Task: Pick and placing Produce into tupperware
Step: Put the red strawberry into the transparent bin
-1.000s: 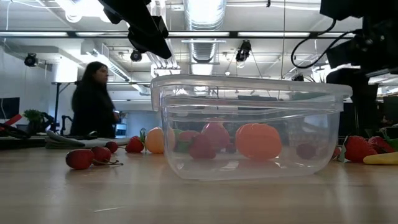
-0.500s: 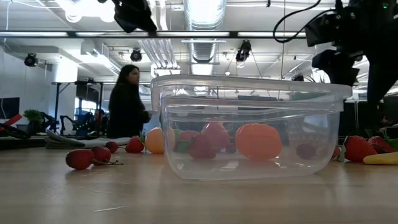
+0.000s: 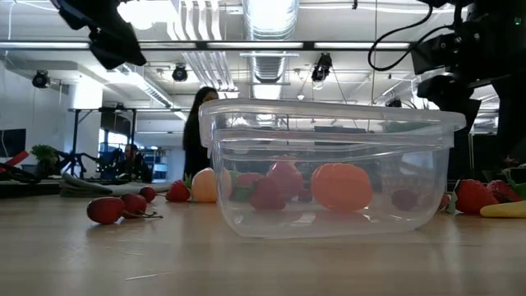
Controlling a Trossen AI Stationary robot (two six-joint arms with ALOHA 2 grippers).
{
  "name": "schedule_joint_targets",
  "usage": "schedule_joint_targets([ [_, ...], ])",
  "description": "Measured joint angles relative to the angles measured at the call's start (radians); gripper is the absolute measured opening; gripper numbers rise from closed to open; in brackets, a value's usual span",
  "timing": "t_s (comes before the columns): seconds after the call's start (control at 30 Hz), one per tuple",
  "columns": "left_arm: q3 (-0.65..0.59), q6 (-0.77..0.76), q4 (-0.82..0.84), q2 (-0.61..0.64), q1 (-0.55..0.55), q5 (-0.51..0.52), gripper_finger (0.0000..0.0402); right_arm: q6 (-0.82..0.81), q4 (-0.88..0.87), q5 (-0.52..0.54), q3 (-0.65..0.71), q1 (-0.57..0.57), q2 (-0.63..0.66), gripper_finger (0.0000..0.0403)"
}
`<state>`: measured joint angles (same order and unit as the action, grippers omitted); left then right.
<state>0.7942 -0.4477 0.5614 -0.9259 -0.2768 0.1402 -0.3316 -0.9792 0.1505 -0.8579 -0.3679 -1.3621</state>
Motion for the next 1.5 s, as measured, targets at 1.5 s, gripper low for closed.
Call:
schedule_joint_targets([
  [1.5, -0.153, 0.036, -0.027, 0.051, 0.001, 0.129, 0.0192, -0.124, 0.277, -0.071, 0.229, -0.001, -0.003, 0.0324],
])
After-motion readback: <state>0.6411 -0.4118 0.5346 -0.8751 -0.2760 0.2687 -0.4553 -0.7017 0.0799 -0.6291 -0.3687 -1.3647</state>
